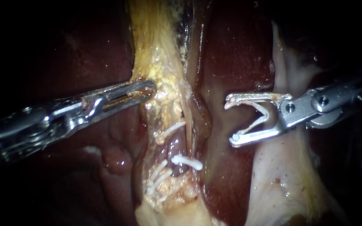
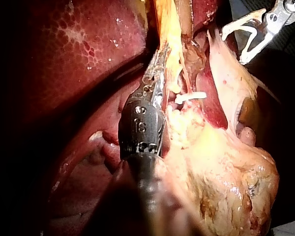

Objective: Clipping second clip right tube

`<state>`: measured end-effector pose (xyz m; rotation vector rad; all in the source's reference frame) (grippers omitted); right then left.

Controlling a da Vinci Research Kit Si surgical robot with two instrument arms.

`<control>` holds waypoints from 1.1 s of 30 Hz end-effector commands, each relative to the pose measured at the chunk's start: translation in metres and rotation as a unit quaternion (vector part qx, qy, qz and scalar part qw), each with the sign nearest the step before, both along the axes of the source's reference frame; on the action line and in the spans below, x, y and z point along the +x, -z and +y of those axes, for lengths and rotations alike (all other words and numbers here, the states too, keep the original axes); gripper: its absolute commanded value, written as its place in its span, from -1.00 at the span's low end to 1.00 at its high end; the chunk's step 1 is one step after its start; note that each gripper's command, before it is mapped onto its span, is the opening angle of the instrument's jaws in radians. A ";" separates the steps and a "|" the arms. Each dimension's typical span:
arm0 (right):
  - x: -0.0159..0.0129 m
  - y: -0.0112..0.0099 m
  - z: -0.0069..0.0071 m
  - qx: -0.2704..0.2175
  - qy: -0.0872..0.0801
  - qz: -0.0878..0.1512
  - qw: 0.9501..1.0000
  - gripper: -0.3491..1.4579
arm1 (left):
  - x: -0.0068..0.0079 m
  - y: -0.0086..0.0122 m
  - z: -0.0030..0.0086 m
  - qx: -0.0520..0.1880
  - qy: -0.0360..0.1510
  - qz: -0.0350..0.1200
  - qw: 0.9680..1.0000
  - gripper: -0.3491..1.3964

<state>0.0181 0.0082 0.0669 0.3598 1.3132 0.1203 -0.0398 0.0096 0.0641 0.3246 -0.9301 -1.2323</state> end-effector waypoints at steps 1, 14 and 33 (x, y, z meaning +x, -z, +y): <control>0.0000 0.0000 0.0000 0.000 0.000 0.000 1.000 0.05 | 0.0001 0.0001 0.0000 0.000 0.000 0.000 1.000 -1.00; 0.0031 -0.0049 -0.0032 0.090 -0.001 -0.001 0.996 0.05 | 0.0045 0.0045 0.0014 0.001 0.009 -0.002 1.000 -1.00; 0.0093 -0.0121 -0.0069 0.218 -0.007 -0.059 0.974 0.02 | 0.0069 0.0122 0.0015 -0.007 0.036 -0.017 0.999 -1.00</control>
